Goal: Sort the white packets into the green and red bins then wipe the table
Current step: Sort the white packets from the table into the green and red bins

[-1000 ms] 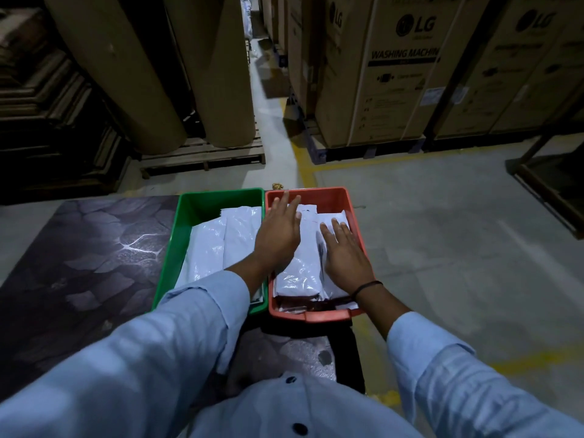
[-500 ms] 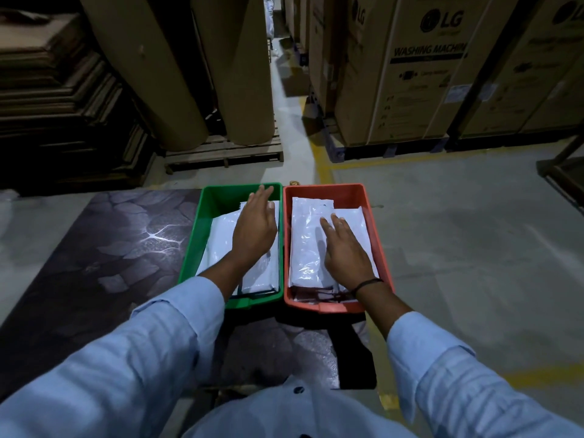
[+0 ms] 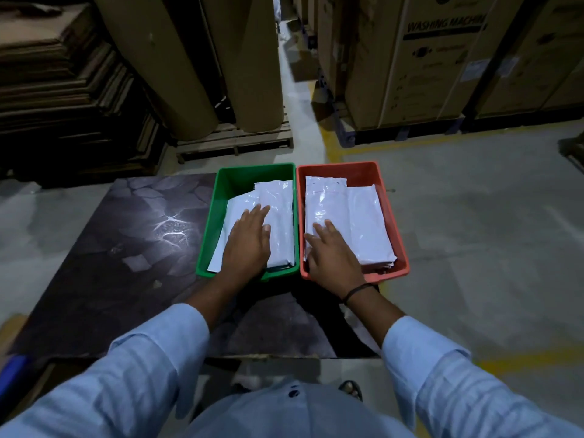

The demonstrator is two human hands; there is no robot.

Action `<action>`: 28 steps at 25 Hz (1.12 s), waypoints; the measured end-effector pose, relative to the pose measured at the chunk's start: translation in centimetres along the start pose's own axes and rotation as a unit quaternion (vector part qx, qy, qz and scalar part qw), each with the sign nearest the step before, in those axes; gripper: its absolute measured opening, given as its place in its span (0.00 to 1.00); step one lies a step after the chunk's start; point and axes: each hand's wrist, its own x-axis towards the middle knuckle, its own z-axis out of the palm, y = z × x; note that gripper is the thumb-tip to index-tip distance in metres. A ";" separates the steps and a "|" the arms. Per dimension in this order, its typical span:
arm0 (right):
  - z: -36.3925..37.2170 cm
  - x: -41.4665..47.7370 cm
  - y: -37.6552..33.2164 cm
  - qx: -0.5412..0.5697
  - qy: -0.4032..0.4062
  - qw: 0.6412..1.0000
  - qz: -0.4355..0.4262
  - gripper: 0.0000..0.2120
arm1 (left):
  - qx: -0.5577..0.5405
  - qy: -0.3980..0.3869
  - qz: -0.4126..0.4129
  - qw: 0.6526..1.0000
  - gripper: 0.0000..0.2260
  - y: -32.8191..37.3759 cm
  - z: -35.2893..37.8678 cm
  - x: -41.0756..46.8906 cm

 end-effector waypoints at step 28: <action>2.9 -0.4 -4.3 -0.112 -0.057 0.990 0.069 0.33 | 0.160 -0.069 0.196 0.965 0.22 -6.1 -0.6 -3.0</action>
